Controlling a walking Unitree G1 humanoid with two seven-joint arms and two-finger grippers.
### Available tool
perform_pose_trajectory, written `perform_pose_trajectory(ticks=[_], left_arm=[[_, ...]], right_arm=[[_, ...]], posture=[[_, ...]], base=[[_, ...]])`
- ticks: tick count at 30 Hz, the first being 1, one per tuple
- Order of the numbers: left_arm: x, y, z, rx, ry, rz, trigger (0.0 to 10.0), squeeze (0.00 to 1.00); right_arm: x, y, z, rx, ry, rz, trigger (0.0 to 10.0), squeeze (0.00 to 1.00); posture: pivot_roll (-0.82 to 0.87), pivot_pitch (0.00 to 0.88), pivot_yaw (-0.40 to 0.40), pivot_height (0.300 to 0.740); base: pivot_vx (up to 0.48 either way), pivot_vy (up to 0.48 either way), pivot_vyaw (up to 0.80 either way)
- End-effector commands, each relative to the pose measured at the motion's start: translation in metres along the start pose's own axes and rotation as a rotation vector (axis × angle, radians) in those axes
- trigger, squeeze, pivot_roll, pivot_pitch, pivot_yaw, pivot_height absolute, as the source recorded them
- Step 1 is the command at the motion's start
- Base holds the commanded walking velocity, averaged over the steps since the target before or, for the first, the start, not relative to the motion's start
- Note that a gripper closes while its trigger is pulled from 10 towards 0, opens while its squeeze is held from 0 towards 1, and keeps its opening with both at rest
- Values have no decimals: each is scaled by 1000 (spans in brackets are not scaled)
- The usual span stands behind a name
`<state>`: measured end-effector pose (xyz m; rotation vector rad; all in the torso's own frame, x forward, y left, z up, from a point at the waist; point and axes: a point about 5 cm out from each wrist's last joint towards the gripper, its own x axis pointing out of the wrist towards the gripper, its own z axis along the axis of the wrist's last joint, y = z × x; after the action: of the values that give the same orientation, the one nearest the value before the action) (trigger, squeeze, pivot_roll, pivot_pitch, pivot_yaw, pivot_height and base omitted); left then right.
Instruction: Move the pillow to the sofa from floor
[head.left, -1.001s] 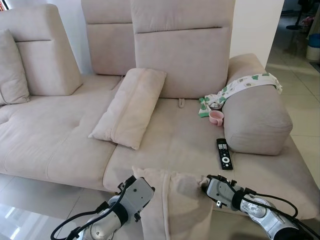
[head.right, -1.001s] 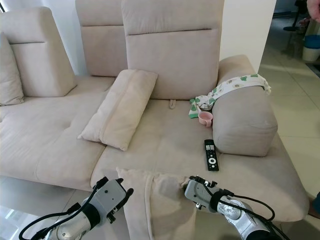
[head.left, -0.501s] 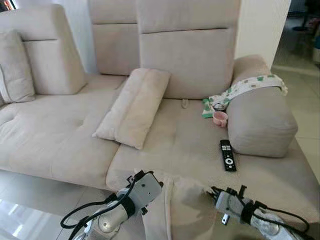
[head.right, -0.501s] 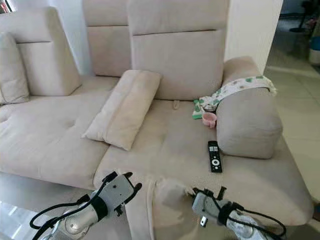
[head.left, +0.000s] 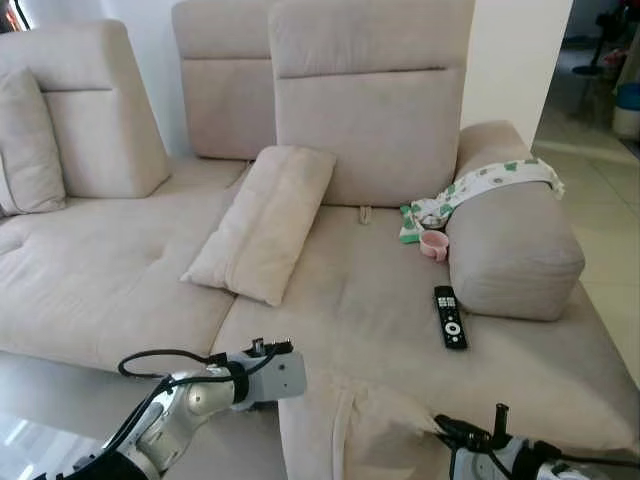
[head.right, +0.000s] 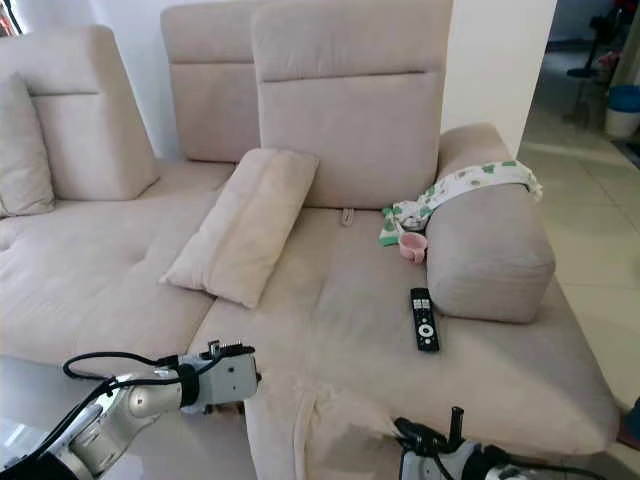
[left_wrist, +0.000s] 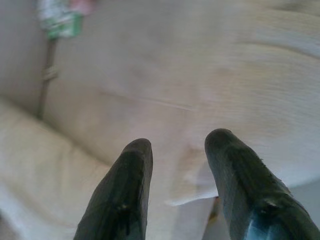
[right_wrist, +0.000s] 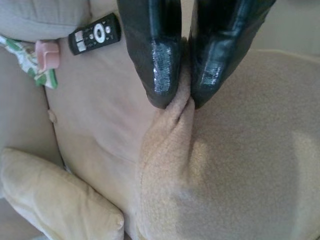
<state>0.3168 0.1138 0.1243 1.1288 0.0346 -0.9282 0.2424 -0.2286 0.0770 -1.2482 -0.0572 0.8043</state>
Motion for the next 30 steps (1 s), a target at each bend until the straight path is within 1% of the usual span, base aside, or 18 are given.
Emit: perform_pose_trajectory(ticks=[1, 2, 3, 7, 8, 9, 10, 11, 13, 14, 16, 18, 21, 23, 24, 26, 28, 30], left_arm=[[0, -6, -8, 41, 30, -65, 10000, 0], [0, -6, -8, 41, 30, -65, 10000, 0], [0, -7, -7, 50, 24, -107, 10000, 1000], [0, -7, -6, 64, 21, -136, 10000, 1000], [0, -7, -7, 108, 38, -159, 10000, 1000], [0, -7, -7, 108, 38, -159, 10000, 1000], [1, -6, -11, 163, 62, -198, 10000, 0], [1, -6, -11, 163, 62, -198, 10000, 0], [3, 2, -12, 242, 98, -230, 10000, 0], [3, 2, -12, 242, 98, -230, 10000, 0], [8, 6, -11, 292, 115, -244, 10000, 0], [8, 6, -11, 292, 115, -244, 10000, 0], [12, 6, -11, 330, 129, -256, 10000, 0], [13, -1, -23, 385, 223, -343, 10000, 0], [13, -1, -23, 385, 223, -343, 10000, 0], [13, -5, -30, 400, 272, -389, 10000, 0], [13, -5, -31, 403, 281, -393, 10000, 0], [13, -3, -37, 424, 324, -398, 10000, 0]], right_arm=[[0, 0, 5, -18, -11, -2, 0, 0], [0, 0, 5, -18, -11, -2, 0, 0], [0, 1, 7, -20, -16, 0, 0, 0], [1, 2, 9, -21, -20, 2, 0, 0], [1, 2, 10, -22, -24, 4, 0, 0], [1, 2, 10, -22, -24, 4, 0, 0], [1, 2, 12, -28, -29, 8, 0, 0], [1, 2, 12, -28, -29, 8, 0, 0], [5, 4, 18, -46, -50, 29, 0, 0], [5, 4, 18, -46, -50, 29, 0, 0], [8, 8, 25, -62, -71, 51, 0, 0], [8, 8, 25, -62, -71, 51, 0, 0], [11, 10, 30, -82, -89, 66, 0, 0], [11, 18, 35, -110, -105, 102, 0, 0], [11, 18, 35, -110, -105, 102, 0, 0], [11, 21, 35, -120, -106, 113, 0, 0], [11, 20, 35, -120, -105, 111, 0, 0], [9, 21, 35, -118, -98, 105, 0, 0]], posture=[[45, 22, 112, 553], [45, 22, 112, 553], [37, 16, 109, 553], [35, 14, 108, 553], [32, 9, 107, 553], [32, 9, 107, 553], [30, 6, 107, 553], [30, 6, 107, 553], [27, 0, 103, 553], [27, 0, 103, 553], [27, 0, 102, 553], [27, 0, 102, 553], [23, 0, 103, 553], [17, 0, 99, 553], [17, 0, 99, 553], [12, 0, 100, 553], [11, 0, 101, 553], [0, 0, 104, 553]], base=[[0, 0, 0], [0, 0, 0], [0, 0, 0], [0, 0, 0], [0, 0, 0], [0, 0, 0], [0, 0, 0], [0, 0, 0], [0, 0, 0], [0, 0, 0], [0, 0, 0], [0, 0, 0], [0, 0, 0], [0, 0, 0], [0, 0, 0], [0, 0, 0], [0, 0, 0], [0, 0, 0]])
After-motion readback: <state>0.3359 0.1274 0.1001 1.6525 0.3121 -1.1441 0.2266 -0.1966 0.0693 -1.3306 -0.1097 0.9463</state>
